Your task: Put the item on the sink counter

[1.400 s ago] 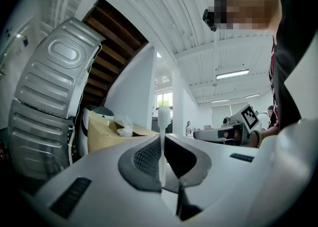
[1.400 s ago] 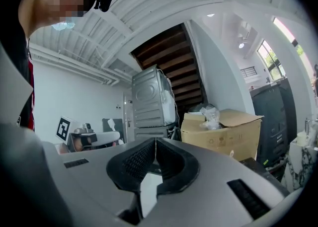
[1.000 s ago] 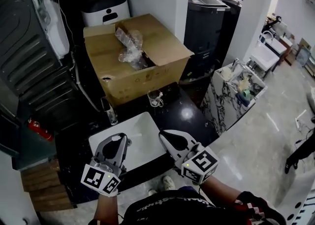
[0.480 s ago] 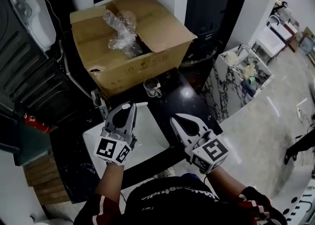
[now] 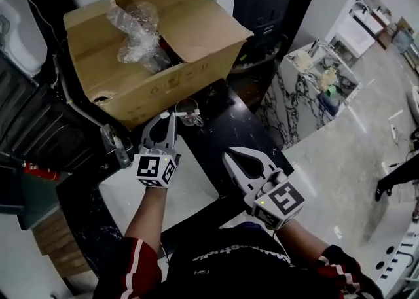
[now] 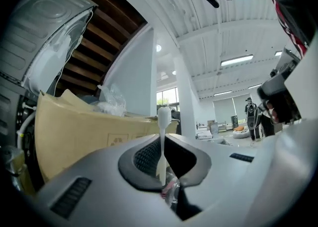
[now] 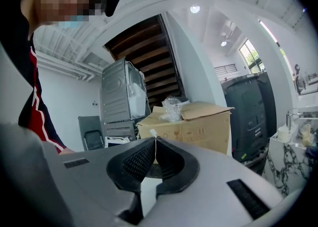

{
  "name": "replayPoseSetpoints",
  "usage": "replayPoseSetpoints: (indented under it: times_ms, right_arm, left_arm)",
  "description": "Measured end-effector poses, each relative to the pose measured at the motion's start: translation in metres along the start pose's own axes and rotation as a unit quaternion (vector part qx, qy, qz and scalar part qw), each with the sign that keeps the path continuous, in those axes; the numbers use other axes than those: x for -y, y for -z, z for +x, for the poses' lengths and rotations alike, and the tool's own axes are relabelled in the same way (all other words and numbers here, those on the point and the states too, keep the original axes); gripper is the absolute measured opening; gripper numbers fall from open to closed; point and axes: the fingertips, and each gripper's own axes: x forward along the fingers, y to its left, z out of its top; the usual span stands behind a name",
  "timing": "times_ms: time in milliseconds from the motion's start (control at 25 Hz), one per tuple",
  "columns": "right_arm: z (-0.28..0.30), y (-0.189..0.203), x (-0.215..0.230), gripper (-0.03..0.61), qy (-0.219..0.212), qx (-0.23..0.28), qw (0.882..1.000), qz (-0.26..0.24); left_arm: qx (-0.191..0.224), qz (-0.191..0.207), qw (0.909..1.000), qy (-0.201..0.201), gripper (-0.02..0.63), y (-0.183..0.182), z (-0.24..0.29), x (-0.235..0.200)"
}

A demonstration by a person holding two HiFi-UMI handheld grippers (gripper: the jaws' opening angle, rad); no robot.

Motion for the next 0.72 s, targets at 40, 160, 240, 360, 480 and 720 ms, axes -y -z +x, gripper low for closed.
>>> replayPoseSetpoints:
  times_ms: [40,160,240,360,480,720]
  right_arm:
    - [0.0,0.002,0.002,0.04,0.0,-0.005,1.0,0.001]
    - [-0.004,0.008,0.011,0.04,0.006,-0.018,1.0,0.004]
    - [-0.006,0.01,0.019,0.039,0.012,-0.021,1.0,0.007]
    - [-0.009,0.014,0.026,0.039,0.016,-0.026,0.999,0.011]
    - [-0.009,0.017,0.028,0.04,0.016,-0.031,0.999,0.014]
    - [-0.012,0.016,0.033,0.04,0.015,-0.029,0.999,0.015]
  left_arm:
    - [-0.009,0.0,1.0,-0.003,0.029,0.012,0.006,-0.002]
    - [-0.033,0.003,0.9994,-0.009,0.029,0.041,0.02,-0.006]
    - [-0.049,0.002,0.9987,-0.012,0.029,0.058,0.027,-0.007]
    - [-0.071,-0.005,0.9973,-0.016,0.029,0.08,0.034,-0.007]
    - [-0.089,-0.011,0.9958,-0.016,0.029,0.095,0.039,-0.006]
    - [-0.097,-0.023,0.9949,-0.012,0.029,0.101,0.047,-0.003]
